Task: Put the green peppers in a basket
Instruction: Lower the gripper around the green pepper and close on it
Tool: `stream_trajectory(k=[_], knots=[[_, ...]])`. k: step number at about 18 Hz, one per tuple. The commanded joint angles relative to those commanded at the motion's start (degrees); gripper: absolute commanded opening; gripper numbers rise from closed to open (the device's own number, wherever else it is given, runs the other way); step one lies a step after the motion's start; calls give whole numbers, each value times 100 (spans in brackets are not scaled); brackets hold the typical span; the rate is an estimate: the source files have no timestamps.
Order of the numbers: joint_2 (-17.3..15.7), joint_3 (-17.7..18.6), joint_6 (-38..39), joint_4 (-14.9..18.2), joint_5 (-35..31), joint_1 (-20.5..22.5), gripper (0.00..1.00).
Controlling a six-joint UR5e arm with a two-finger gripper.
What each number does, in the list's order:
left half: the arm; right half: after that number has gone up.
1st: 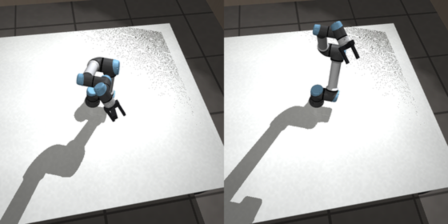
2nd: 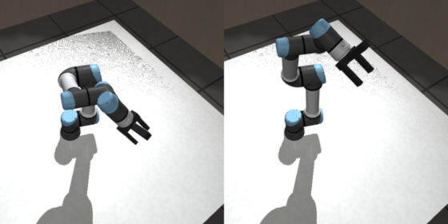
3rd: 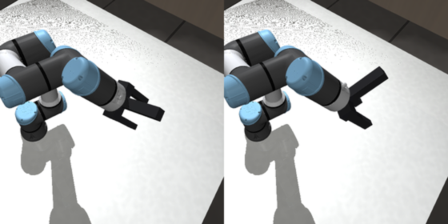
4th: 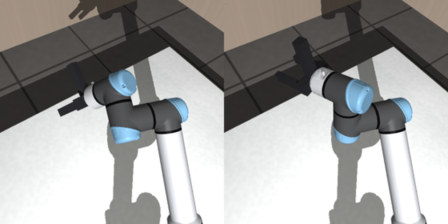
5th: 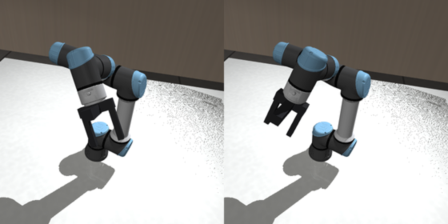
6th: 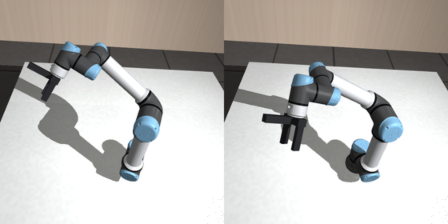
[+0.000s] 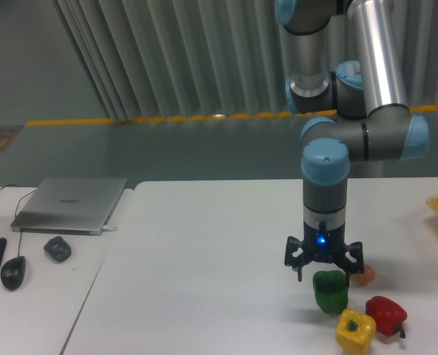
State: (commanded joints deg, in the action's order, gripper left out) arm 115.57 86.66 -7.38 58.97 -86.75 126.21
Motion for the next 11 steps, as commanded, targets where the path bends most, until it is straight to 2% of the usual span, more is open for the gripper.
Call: stream_trajectory(k=[8,11], knots=[[62,-9,-44,-9,-9,0,100],[53,-9,-62,-9,-193,9,100]])
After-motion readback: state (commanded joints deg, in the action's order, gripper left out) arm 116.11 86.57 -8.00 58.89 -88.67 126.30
